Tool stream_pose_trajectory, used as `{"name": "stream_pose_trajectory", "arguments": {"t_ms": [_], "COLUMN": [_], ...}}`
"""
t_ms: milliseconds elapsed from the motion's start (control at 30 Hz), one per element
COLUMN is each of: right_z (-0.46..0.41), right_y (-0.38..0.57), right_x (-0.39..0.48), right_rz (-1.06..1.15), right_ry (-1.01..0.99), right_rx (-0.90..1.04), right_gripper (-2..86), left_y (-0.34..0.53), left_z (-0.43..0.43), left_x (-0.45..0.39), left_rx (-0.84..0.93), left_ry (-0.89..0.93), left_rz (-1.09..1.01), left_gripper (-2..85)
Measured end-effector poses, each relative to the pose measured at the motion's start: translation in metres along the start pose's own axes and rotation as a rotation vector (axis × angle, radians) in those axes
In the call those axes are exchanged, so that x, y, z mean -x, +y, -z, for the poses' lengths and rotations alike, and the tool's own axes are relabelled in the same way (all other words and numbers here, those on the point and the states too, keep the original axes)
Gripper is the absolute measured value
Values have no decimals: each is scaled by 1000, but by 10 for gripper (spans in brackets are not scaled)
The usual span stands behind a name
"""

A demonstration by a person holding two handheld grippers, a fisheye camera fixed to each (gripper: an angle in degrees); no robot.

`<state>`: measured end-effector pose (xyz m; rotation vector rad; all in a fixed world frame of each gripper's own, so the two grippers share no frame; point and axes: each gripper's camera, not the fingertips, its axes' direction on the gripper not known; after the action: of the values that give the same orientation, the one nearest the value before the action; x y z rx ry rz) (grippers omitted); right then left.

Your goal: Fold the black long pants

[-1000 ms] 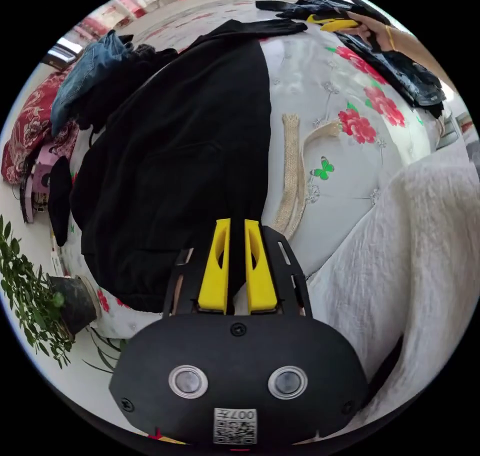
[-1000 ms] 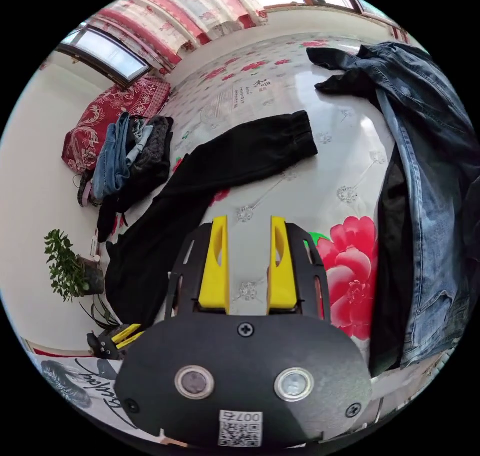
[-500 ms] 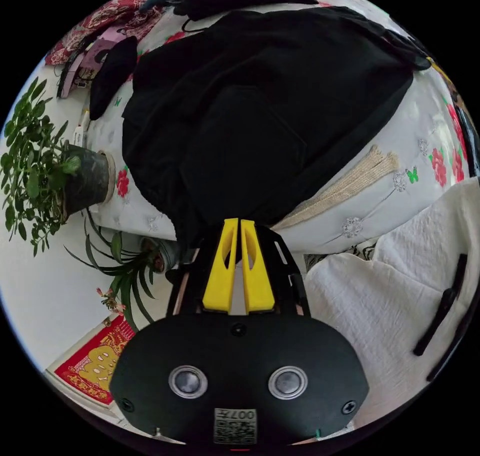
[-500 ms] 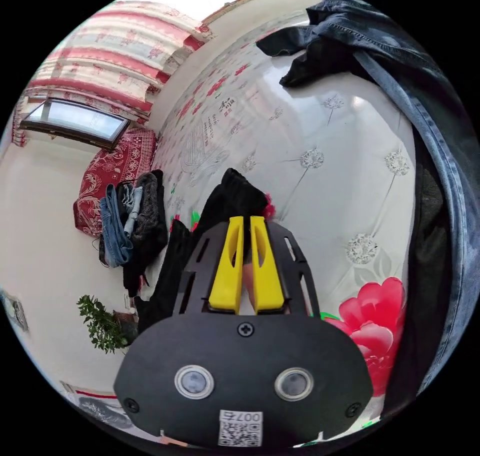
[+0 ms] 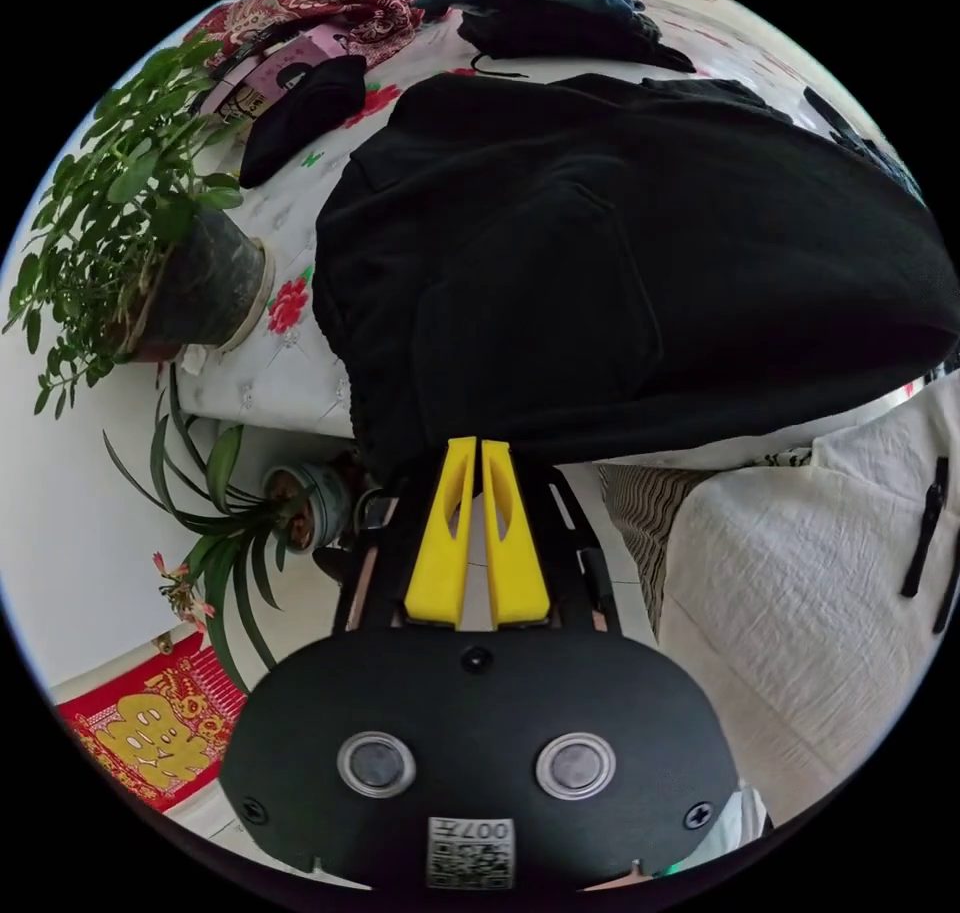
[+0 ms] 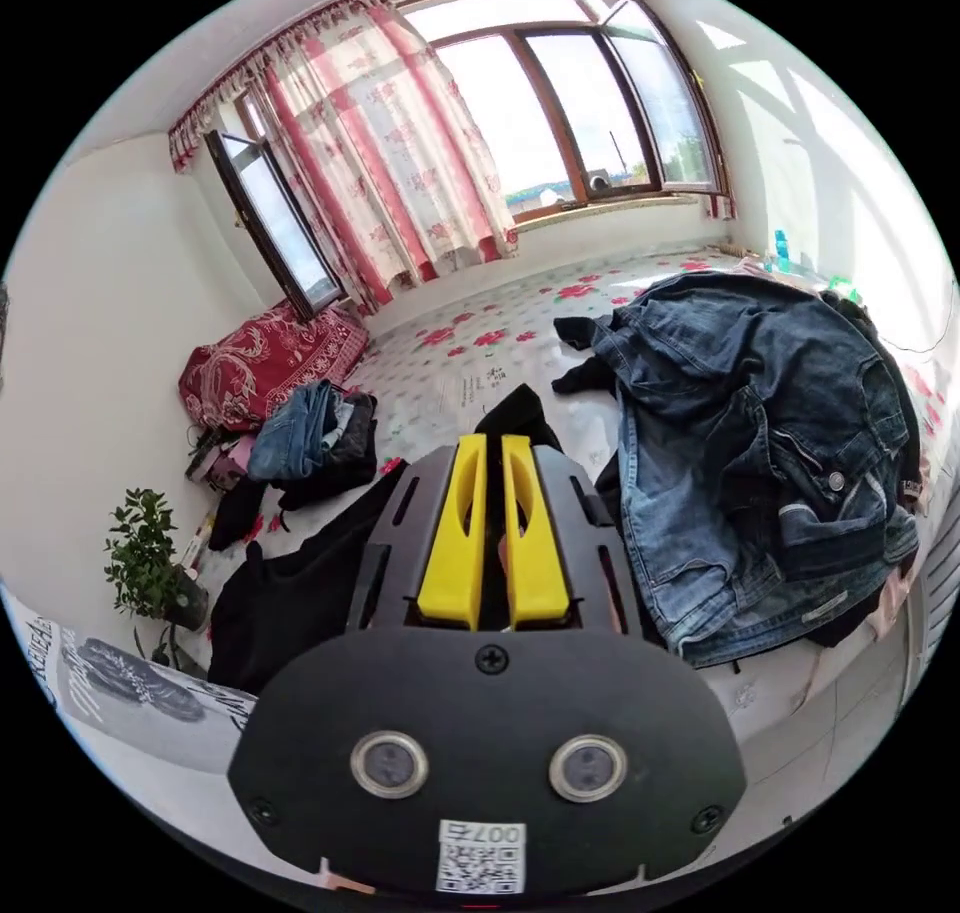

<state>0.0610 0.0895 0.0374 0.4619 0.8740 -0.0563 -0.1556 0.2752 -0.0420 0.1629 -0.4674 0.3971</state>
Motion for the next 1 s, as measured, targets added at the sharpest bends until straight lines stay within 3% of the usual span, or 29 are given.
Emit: {"name": "stream_pose_trajectory", "arguments": {"t_ms": [133,200,367,533,833,1000], "right_z": [-91,-109,-131,-190,-365,-460], "right_y": [50,73,92,63,4,-1], "right_x": [-38,-42,-8,63,140,151], "right_rz": [-118,-151,-114,85,26,-27], "right_ry": [177,205,106,45,-175,-140], "right_rx": [323,381,370,369,546,646], "right_gripper": [30,35,44,63,91,89], "left_y": [28,40,55,10,-103,-129], "left_z": [1,10,46,61,34,24], "left_x": [23,38,79,110,131,142], "left_rx": [-77,-121,-216,-312,-190,-106], "left_ry": [158,209,161,140,116,81], "left_rz": [-6,20,121,179,223,211], "left_gripper": [-5,-4,-8,-5,-9,-10]}}
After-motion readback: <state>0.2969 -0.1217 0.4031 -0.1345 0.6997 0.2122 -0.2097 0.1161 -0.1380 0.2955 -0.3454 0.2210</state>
